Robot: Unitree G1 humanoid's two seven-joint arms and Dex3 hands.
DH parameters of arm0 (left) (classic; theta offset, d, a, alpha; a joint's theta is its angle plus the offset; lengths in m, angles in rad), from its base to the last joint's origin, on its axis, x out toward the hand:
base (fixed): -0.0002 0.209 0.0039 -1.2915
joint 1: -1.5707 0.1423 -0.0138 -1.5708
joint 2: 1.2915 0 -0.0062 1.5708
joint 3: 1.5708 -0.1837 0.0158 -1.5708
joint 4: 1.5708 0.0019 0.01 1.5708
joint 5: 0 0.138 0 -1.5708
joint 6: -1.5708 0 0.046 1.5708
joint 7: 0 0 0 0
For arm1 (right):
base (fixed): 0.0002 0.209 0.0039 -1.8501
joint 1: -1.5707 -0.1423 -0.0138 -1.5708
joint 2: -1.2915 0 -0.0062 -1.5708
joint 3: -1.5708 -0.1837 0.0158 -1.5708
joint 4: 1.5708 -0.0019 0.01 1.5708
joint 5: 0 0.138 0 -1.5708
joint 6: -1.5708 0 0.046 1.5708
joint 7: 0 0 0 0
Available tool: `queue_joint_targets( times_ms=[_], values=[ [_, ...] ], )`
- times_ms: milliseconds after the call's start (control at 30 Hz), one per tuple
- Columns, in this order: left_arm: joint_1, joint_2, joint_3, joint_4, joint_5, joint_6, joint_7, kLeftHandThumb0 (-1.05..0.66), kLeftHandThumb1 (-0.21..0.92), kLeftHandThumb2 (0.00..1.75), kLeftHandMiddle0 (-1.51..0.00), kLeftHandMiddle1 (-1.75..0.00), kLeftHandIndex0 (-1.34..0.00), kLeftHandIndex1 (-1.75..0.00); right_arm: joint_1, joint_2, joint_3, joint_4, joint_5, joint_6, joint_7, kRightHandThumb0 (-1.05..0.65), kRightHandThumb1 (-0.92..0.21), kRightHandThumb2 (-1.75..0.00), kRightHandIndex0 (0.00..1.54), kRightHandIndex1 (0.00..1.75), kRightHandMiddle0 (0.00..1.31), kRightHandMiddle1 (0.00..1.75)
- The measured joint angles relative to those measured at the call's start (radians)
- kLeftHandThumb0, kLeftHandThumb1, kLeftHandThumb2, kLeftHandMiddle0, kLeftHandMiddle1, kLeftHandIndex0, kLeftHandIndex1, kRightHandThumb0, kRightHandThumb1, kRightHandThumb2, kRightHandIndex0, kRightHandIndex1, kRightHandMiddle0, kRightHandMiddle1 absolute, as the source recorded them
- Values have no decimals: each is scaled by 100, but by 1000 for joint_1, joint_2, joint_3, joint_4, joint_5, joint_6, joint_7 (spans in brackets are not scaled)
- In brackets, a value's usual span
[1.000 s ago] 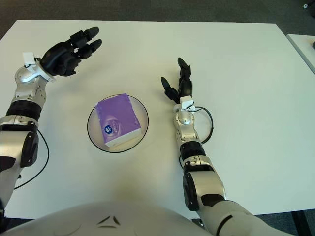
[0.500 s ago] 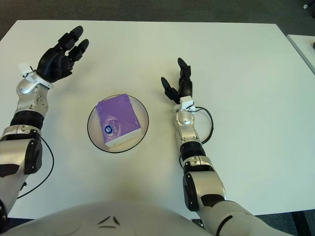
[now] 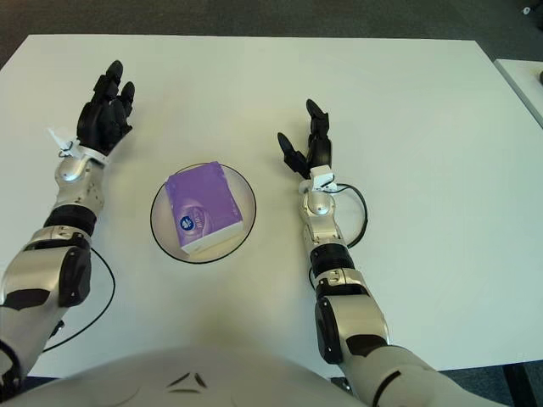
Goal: Put the tissue paper into the plate.
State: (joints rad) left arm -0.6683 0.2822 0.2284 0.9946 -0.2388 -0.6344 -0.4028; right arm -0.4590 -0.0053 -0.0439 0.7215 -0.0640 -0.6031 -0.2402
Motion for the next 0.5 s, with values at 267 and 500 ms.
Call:
queue_joint_targets(
  times_ms=[267, 500],
  values=[
    [43, -8, -2, 6, 71, -49, 98, -105, 92, 73, 0, 0, -1, 0, 0, 0, 0, 0, 0, -3, -1, -59, -92, -36, 38, 1, 0, 44],
    [76, -14, -10, 9, 116, -94, 167, -105, 92, 80, 0, 0, -2, -2, 1, 0, 0, 0, 0, -3, 0, -60, -92, -36, 37, 1, 0, 42]
  ],
)
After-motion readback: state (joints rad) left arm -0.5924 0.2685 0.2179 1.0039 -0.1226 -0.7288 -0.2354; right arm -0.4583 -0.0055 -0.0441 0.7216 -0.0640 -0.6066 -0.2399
